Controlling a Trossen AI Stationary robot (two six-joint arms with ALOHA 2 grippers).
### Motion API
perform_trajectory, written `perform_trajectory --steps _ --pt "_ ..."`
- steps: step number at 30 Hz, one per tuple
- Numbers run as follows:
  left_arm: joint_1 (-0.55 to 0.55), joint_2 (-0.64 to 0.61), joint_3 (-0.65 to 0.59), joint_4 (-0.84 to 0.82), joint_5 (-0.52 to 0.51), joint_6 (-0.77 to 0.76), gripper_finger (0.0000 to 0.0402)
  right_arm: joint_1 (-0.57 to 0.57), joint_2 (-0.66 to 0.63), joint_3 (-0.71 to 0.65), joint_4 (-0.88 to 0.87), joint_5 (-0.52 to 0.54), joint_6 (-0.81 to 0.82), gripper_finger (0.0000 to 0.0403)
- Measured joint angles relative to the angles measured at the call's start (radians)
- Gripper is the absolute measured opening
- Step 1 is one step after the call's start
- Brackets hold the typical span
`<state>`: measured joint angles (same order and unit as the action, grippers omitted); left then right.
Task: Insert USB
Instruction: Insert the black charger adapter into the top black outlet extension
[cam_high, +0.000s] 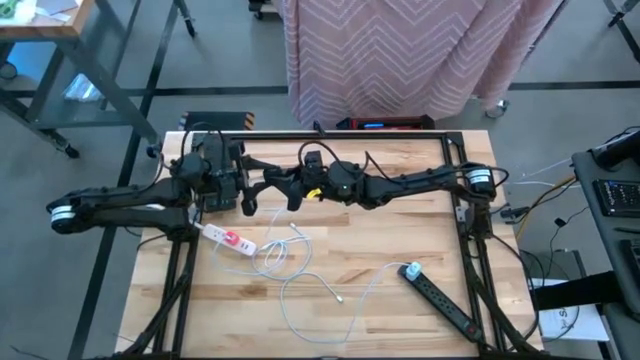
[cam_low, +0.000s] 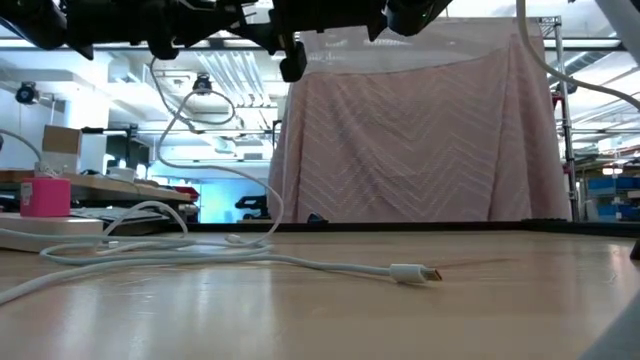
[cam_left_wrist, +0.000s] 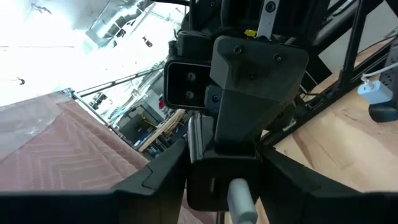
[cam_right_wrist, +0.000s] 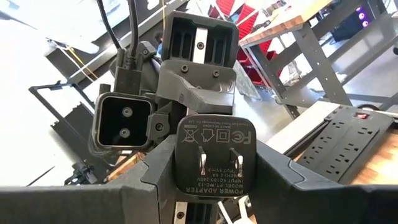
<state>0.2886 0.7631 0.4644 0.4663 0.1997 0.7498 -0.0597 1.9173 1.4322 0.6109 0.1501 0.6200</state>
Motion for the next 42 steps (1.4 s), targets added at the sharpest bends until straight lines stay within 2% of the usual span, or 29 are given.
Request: perform_trajectory --steps 7,20,24,28,36,38,42 --pt "0.000 -0.002 0.000 -0.006 0.007 0.000 0.0153 0.000 -0.001 0.000 -0.001 0.000 0.002 0.0134" --pt "-0.005 0.012 0.000 0.010 0.033 0.000 0.0200 0.000 -0.001 0.000 -0.007 -0.002 0.003 0.0134" --pt "-0.005 0.007 0.000 0.010 0.034 -0.001 0.0182 0.000 -0.001 0.000 -0.007 -0.005 -0.002 0.0134" --pt "-0.005 0.003 0.000 0.011 0.028 -0.006 0.0136 0.001 -0.001 0.000 -0.007 -0.006 0.007 0.0134" --pt "-0.006 0.003 0.000 0.010 0.000 -0.017 0.0132 0.000 -0.001 0.000 -0.007 0.000 -0.006 0.0134" --pt "-0.006 0.003 0.000 0.010 0.000 -0.020 0.0132 0.000 -0.001 0.000 -0.007 0.000 -0.029 0.0147" --pt "-0.006 0.002 -0.002 0.005 0.000 -0.056 0.0132 -0.006 -0.021 0.001 -0.067 0.000 -0.066 0.0216"
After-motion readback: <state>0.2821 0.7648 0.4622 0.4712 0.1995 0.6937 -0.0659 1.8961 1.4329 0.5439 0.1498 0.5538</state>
